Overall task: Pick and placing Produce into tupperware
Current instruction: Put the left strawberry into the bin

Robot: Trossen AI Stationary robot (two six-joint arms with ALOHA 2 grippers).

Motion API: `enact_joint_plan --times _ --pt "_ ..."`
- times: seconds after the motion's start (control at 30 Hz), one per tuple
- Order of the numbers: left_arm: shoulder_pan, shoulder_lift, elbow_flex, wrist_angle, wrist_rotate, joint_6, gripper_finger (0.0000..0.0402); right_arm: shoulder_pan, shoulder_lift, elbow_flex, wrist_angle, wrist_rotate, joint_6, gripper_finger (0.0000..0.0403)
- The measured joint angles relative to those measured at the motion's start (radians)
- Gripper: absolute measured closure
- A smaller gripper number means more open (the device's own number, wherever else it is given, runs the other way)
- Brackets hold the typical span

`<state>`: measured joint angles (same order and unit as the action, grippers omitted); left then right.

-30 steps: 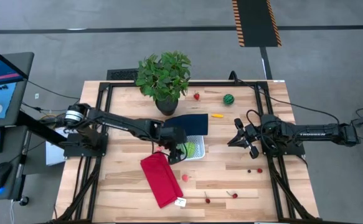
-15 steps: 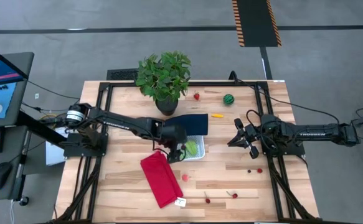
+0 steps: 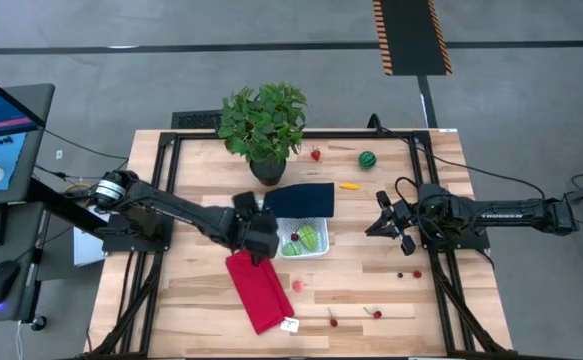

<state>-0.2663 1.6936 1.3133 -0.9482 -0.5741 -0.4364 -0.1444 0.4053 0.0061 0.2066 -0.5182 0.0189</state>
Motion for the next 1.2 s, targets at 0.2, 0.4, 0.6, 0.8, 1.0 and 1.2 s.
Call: enact_joint_plan --times 0.2,0.4,0.6,0.8,1.0,1.2 --pt "-0.083 -0.017 -0.1 -0.135 -0.169 -0.315 0.0201 0.0 0.0 0.0 -0.03 0.0 0.0 0.0346" --pt "-0.139 -0.017 -0.236 -0.183 -0.317 -0.562 0.0211 0.0 0.0 0.0 -0.028 0.0 0.0 0.0346" --pt "-0.142 -0.035 -0.369 -0.16 -0.387 -0.721 0.0211 0.0 0.0 0.0 -0.028 0.0 0.0 0.0346" --pt "-0.126 -0.171 -0.531 -0.029 -0.435 -0.754 0.0212 0.0 0.0 0.0 -0.028 0.0 0.0 0.0346" --pt "0.005 -0.373 -0.675 0.101 -0.388 -0.649 0.0212 0.0 0.0 0.0 -0.028 0.0 0.0 0.0346" --pt "0.208 -0.511 -0.703 0.333 -0.226 -0.217 0.0212 0.0 0.0 0.0 -0.028 0.0 0.0 0.0346"
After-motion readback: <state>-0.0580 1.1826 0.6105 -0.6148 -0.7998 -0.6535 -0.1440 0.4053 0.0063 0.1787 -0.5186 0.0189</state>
